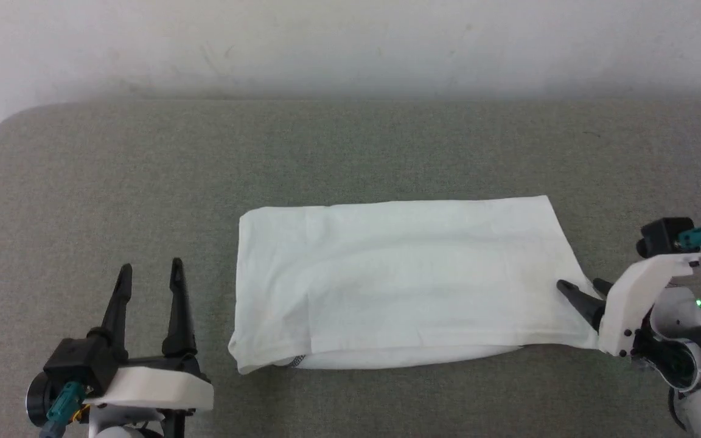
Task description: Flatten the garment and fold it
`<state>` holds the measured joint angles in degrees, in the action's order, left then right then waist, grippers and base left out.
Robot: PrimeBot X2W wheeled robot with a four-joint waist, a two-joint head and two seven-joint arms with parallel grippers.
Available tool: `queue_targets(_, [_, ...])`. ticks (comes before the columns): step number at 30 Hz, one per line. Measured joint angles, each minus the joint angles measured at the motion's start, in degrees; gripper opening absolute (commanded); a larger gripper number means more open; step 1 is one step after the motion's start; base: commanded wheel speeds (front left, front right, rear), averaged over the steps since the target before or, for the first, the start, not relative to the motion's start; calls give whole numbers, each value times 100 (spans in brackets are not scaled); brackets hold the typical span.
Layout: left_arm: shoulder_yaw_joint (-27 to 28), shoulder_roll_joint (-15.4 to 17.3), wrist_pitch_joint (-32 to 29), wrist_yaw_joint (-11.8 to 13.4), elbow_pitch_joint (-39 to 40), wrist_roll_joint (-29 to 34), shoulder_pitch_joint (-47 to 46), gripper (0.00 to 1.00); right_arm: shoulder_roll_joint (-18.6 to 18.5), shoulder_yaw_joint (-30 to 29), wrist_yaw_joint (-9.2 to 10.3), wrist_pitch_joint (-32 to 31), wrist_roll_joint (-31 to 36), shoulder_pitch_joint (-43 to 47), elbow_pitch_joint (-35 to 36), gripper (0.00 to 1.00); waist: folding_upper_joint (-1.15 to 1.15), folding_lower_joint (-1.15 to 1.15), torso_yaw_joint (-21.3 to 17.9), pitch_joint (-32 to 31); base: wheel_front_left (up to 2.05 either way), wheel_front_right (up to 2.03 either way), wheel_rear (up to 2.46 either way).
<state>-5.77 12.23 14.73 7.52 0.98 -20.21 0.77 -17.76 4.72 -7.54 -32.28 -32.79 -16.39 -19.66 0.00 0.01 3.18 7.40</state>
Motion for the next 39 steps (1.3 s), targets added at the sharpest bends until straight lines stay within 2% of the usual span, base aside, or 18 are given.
queue_targets(5, [100, -141, 0, -102, 90, 308, -4, 100, -41, 405, 0, -360, -76, -592, -881, 100, 0, 0, 82, 176, 0, 0, 0])
queue_targets(10, [157, -232, 0, -201, 53, 421, -3, 100, -113, 659, 2, -1023, -508, -968, -1360, 100, 0, 0, 172, 218, 0, 0, 0])
queue_targets(11, [157, -243, 0, -202, 14, 441, -2, 100, -123, 704, 2, -1147, -608, -1011, -1396, 83, 0, 0, 178, 209, 0, 0, 0])
queue_targets(12, [163, -260, 0, -203, -7, 465, 0, 100, -141, 769, 2, -1274, -687, -1040, -1407, 36, 0, 0, 181, 194, 0, 0, 0])
queue_targets(13, [168, -277, 0, -224, -20, 469, 3, 100, -148, 825, 3, -1366, -772, -1045, -1407, 0, 0, 0, 180, 173, 0, 0, 0])
queue_targets(16, [165, -283, 0, -242, -65, 532, 36, 100, -174, 1001, 1, -1425, -943, -981, -1314, 0, 0, 0, 161, 95, 0, 0, 0])
queue_targets(20, [168, -279, 0, -242, -160, 563, 152, 100, -318, 1099, -1, -999, -980, -701, -1013, 0, 0, 0, 123, -33, 0, 0, 0])
queue_targets(25, [169, -266, -10, -242, -230, 559, 291, 100, -764, 971, -7, -493, -884, -253, -743, 0, 0, 0, 64, -239, 0, 0, 0])
queue_targets(31, [153, -244, -71, -242, -230, 552, 405, 100, -1323, 580, -5, -119, -549, 143, -753, 0, 0, -1, 6, -468, 0, 0, 0])
queue_targets(35, [148, -207, -119, -241, -215, 543, 446, 100, -1340, 495, -5, -75, -506, 234, -556, 0, 0, -1, -20, -574, 0, 0, 0])
queue_targets(39, [135, -197, -155, -240, -189, 505, 510, 100, -1251, 617, 0, -102, -543, 208, 31, 0, 0, -2, -49, -633, 0, 0, 0])
